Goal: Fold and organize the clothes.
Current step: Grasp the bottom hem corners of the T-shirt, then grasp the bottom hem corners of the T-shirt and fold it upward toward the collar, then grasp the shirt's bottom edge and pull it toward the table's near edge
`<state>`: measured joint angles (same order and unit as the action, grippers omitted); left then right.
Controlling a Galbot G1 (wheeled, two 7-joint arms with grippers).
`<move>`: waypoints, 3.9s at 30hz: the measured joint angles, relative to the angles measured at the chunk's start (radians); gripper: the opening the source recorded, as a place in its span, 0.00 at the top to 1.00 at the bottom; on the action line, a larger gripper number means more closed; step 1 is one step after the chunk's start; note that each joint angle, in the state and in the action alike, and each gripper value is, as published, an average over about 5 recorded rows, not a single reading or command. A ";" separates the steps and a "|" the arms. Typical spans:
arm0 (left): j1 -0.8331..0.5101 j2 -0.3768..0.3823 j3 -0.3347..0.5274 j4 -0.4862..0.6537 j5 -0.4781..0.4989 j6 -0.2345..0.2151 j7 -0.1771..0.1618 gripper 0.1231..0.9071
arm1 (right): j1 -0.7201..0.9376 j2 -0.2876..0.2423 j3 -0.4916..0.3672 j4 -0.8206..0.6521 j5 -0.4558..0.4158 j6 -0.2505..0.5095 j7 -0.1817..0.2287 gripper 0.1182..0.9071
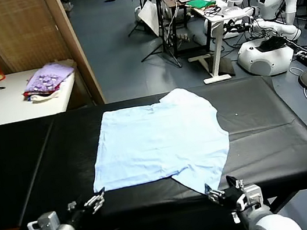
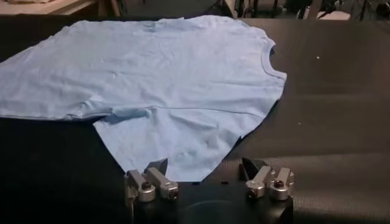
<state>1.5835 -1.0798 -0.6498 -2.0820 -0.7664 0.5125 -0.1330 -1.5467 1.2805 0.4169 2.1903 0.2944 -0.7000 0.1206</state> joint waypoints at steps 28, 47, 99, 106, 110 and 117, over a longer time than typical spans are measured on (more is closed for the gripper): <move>0.012 -0.031 0.020 0.005 0.055 -0.028 0.051 0.99 | -0.089 -0.030 0.057 0.103 0.051 -0.039 0.047 0.99; 0.055 -0.045 -0.002 -0.165 0.015 -0.055 -0.016 0.99 | 0.069 -0.097 0.095 0.018 0.061 0.102 -0.022 0.99; -0.326 -0.035 0.178 0.216 0.187 -0.096 -0.012 0.96 | 0.441 -0.166 -0.083 -0.430 -0.075 0.338 -0.183 0.61; -0.313 -0.026 0.168 0.198 0.187 -0.091 -0.015 0.49 | 0.339 -0.190 -0.022 -0.310 -0.032 0.310 -0.168 0.19; -0.287 -0.021 0.148 0.173 0.183 -0.090 -0.014 0.25 | 0.267 -0.187 0.015 -0.255 -0.025 0.306 -0.155 0.14; -0.222 -0.032 0.126 0.129 0.140 -0.083 -0.009 0.14 | 0.197 -0.175 0.058 -0.244 -0.020 0.306 -0.144 0.15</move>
<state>1.3615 -1.1119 -0.5239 -1.9526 -0.6266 0.4298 -0.1416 -1.3498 1.1054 0.4754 1.9463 0.2740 -0.3942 -0.0235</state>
